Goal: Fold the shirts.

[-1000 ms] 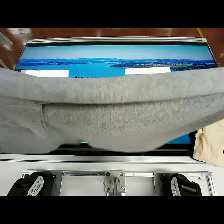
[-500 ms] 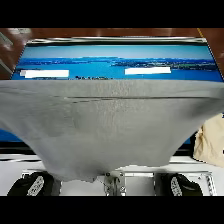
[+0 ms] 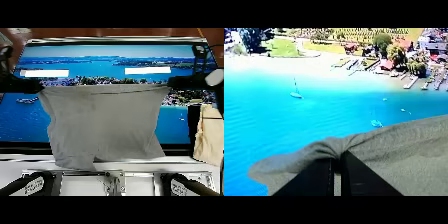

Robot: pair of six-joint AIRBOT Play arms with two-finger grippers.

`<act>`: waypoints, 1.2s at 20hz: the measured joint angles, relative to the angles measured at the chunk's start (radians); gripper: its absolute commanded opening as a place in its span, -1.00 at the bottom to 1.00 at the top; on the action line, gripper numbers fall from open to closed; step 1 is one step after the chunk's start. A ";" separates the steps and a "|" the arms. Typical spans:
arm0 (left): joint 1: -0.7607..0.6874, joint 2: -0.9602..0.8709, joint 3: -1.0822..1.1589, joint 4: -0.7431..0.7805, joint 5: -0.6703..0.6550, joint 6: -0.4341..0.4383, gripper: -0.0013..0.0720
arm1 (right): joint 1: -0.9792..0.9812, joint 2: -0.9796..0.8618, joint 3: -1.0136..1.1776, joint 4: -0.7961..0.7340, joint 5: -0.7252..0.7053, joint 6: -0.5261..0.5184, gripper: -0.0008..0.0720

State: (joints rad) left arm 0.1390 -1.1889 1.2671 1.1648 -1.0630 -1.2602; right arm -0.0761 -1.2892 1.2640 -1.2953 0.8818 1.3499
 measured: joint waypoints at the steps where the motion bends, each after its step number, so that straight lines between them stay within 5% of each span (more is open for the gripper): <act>1: -0.009 -0.052 -0.003 -0.006 0.068 0.012 -0.85 | 0.016 -0.049 -0.004 0.000 -0.093 0.028 -0.80; 7: -0.032 -0.266 -0.009 -0.134 0.394 0.030 -0.85 | 0.055 -0.270 -0.015 0.037 -0.439 0.106 -0.80; 14: -0.051 -0.404 -0.010 -0.238 0.533 0.045 -0.85 | 0.060 -0.398 -0.016 0.078 -0.640 0.122 -0.80; 19: -0.061 -0.442 -0.004 -0.240 0.503 0.060 -0.85 | 0.056 -0.400 -0.016 0.084 -0.585 0.123 -0.80; 24: -0.048 -0.447 0.050 -0.114 0.254 0.002 -0.85 | 0.027 -0.367 -0.016 0.066 -0.371 0.124 -0.80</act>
State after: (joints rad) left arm 0.0906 -1.6360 1.3167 1.0504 -0.8093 -1.2587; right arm -0.0486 -1.6558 1.2480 -1.2289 0.5110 1.4734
